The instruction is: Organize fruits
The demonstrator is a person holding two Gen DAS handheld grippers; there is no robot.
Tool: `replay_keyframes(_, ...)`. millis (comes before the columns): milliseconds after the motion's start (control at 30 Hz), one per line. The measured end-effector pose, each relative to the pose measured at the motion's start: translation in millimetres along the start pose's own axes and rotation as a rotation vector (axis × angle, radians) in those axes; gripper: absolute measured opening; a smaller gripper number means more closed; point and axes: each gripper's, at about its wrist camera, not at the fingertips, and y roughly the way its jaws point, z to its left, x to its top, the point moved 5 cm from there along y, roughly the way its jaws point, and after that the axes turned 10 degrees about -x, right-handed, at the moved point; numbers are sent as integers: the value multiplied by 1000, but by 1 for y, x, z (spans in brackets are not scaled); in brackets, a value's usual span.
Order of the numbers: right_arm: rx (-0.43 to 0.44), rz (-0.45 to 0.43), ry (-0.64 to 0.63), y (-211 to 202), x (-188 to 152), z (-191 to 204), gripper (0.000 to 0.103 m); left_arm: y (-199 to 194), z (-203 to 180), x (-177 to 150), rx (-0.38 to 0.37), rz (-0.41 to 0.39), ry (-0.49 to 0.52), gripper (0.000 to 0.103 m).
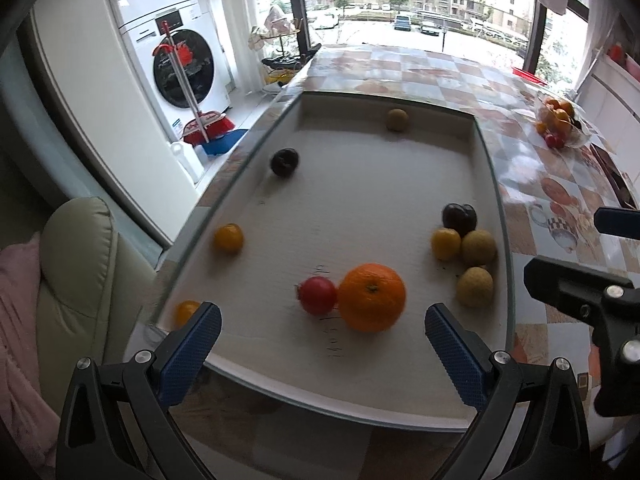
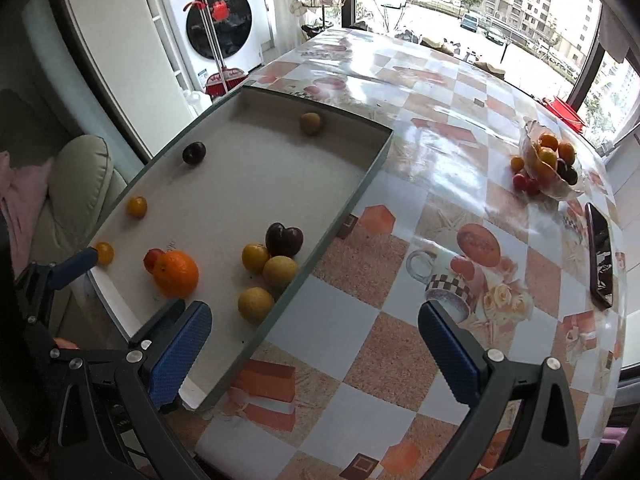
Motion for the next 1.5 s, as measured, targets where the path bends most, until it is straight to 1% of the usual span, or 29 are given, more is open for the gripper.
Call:
replay_keyframes(133, -17, 22, -35, 4, 2, 12, 103, -4, 5, 0, -11, 2, -18, 102)
replay_keyframes(333, -21, 38, -63, 6, -2, 22, 103, -2, 4, -5, -13, 13, -7, 102)
replay_keyframes(767, -22, 50, -57, 7, -7, 23, 103, -3, 6, -9, 6, 14, -4, 102)
replay_keyframes(1500, -24, 37, -73, 3, -8, 30, 103, -3, 5, -12, -4, 15, -5, 102)
